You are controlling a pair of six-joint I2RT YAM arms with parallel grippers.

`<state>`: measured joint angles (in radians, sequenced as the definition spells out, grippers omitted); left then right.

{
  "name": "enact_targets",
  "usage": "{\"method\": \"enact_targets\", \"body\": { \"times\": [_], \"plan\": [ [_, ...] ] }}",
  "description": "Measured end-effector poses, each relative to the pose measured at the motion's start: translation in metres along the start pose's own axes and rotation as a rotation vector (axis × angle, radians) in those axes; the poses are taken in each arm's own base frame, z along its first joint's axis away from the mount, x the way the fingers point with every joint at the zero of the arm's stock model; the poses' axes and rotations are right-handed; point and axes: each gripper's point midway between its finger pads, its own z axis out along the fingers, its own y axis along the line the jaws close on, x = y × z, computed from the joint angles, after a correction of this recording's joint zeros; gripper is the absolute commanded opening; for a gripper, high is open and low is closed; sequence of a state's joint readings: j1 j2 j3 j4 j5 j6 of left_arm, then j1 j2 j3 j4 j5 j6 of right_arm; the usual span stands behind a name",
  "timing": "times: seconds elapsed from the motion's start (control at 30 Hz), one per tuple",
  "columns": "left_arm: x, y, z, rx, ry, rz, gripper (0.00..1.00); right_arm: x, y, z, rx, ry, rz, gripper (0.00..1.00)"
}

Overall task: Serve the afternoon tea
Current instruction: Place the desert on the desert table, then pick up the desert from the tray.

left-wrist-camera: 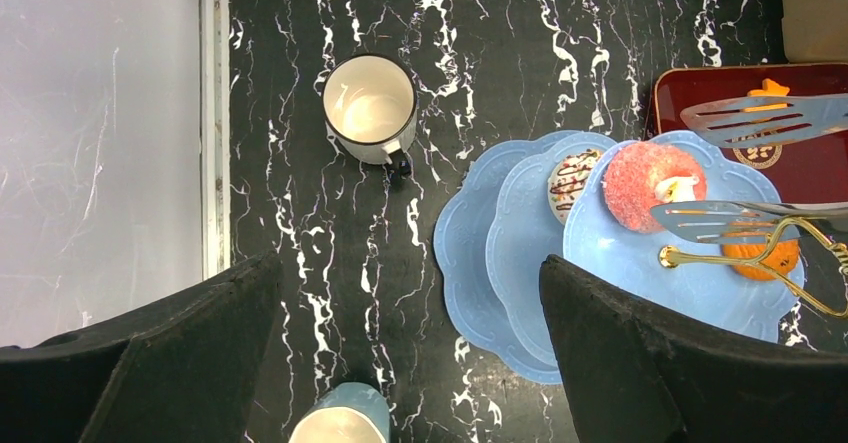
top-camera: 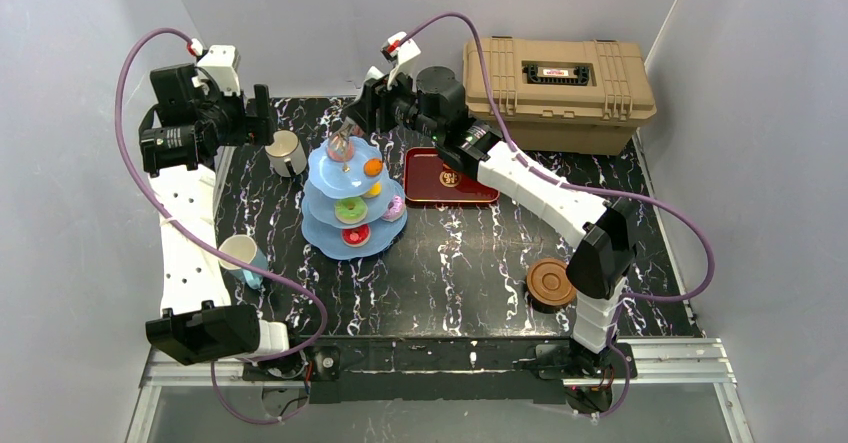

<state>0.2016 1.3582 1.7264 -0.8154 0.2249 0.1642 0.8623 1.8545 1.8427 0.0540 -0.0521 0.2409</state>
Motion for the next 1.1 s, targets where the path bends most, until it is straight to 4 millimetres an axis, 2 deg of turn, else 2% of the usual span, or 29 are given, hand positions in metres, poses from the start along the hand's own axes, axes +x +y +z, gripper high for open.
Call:
{"method": "enact_targets", "body": {
  "times": [0.33, 0.53, 0.9, 1.1],
  "plan": [
    [0.005, 0.001, 0.003, -0.002, 0.014, 0.008, 0.98, -0.014, -0.007, -0.007, 0.018, -0.027, 0.015, 0.59],
    [0.004, 0.001, 0.002, -0.003, 0.009, 0.013, 0.98, -0.027, -0.023, -0.014, 0.074, -0.067, 0.006, 0.59],
    [0.004, 0.001, 0.001, -0.004, 0.004, 0.017, 0.98, -0.012, -0.094, -0.04, 0.216, -0.036, 0.031, 0.58],
    [0.004, 0.002, 0.001, -0.006, 0.005, 0.02, 0.98, -0.003, -0.092, -0.043, 0.192, -0.023, 0.056, 0.57]
  ]
}}
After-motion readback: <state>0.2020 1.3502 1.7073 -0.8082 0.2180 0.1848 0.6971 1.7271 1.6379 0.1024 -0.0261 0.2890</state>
